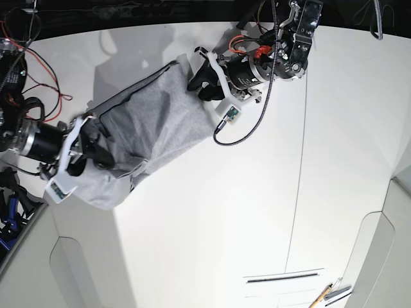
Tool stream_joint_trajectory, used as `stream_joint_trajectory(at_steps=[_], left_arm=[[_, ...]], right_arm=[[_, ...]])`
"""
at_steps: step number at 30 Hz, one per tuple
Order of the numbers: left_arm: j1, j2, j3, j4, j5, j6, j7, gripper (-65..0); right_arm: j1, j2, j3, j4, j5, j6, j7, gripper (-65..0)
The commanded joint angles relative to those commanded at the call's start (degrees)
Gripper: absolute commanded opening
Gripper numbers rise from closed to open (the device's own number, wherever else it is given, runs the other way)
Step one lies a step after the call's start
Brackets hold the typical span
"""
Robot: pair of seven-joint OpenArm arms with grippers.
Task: Fold the T-shirt properly
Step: 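Gather the bunched shirt with the right gripper and lift it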
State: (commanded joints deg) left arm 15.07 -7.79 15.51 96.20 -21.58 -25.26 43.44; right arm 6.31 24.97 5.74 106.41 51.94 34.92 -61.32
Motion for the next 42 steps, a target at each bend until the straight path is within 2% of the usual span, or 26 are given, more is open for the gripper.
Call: stream_joint_trajectory(at_steps=[2, 5, 7, 9, 10, 12, 13, 14, 16, 20, 25, 28, 33, 36, 39, 41, 42], left_arm=[[0.1, 0.2, 0.0, 0.0, -0.1, 0.0, 0.0, -42.9], [0.0, 0.2, 0.0, 0.0, 0.0, 0.0, 0.1, -42.9], [0.0, 0.2, 0.0, 0.0, 0.0, 0.0, 0.1, -42.9], [0.0, 0.2, 0.0, 0.0, 0.0, 0.0, 0.7, -42.9], [0.0, 0.2, 0.0, 0.1, 0.0, 0.0, 1.0, -42.9], [0.0, 0.2, 0.0, 0.1, -0.1, 0.0, 1.3, -42.9], [0.0, 0.2, 0.0, 0.2, -0.1, 0.0, 1.6, -42.9], [0.0, 0.2, -0.1, 0.2, -0.4, 0.0, 2.0, -42.9], [0.0, 0.2, -0.6, 0.4, -1.0, -0.2, 2.9, -42.9], [0.5, 0.1, -4.0, 5.0, -4.0, -2.8, 5.8, -42.9], [0.9, 0.0, -8.6, 12.5, -4.5, -2.9, 10.0, -42.9], [1.8, -0.7, -9.4, 12.9, -4.5, -2.9, 9.9, -42.9], [2.4, -1.0, -9.7, 12.9, -4.3, -3.0, 9.0, -42.9], [2.4, -1.0, -11.2, 12.9, -4.3, -3.1, 9.1, -42.9], [2.4, -1.0, -13.7, 12.9, -4.3, -3.1, 9.1, -42.9], [2.4, -1.0, -15.8, 12.9, -4.7, -4.3, 9.1, -42.9], [2.4, -1.0, -16.8, 12.9, -5.5, -5.0, 9.2, -42.9]], right_arm=[[-0.1, -3.9, -4.5, 0.0, -2.9, 0.02, 0.3, -65.0], [-0.2, -8.5, -12.3, -1.2, -11.7, -0.07, 1.3, -65.0], [-0.1, -9.8, -17.4, -2.9, -15.3, -0.24, 2.6, -65.0], [-0.1, -9.7, -21.5, -4.5, -16.6, -0.68, 4.1, -65.0], [-0.2, -9.7, -23.0, -4.9, -17.8, -0.79, 4.6, -58.1], [-0.1, -9.7, -24.7, -5.1, -19.6, -1.31, 4.7, -38.3], [-0.1, -9.7, -24.8, -5.0, -19.6, -1.31, 4.7, -31.5], [-0.1, -9.7, -24.8, -5.0, -19.6, -1.31, 4.7, -28.9], [0.1, -9.7, -24.8, -4.8, -19.5, -1.31, 4.8, -29.0], [0.7, -9.8, -24.8, -3.1, -17.9, -1.31, 4.8, -29.0], [3.0, -9.8, -24.7, -2.3, -16.0, -1.31, 5.2, -29.0], [4.8, -9.8, -24.7, -2.3, -12.7, -1.27, 5.4, -29.0], [8.0, -9.9, -23.5, -2.3, -12.5, -1.29, 5.4, -29.0], [9.3, -10.1, -20.2, -2.3, -13.4, -1.31, 5.4, -29.0], [9.5, -10.8, -14.0, -2.3, -15.2, -1.77, 5.9, -29.0], [9.5, -10.8, -9.7, -3.0, -15.8, -2.16, 6.0, -29.4], [9.4, -10.8, -7.7, -3.5, -15.8, -2.16, 6.2, -31.8]])
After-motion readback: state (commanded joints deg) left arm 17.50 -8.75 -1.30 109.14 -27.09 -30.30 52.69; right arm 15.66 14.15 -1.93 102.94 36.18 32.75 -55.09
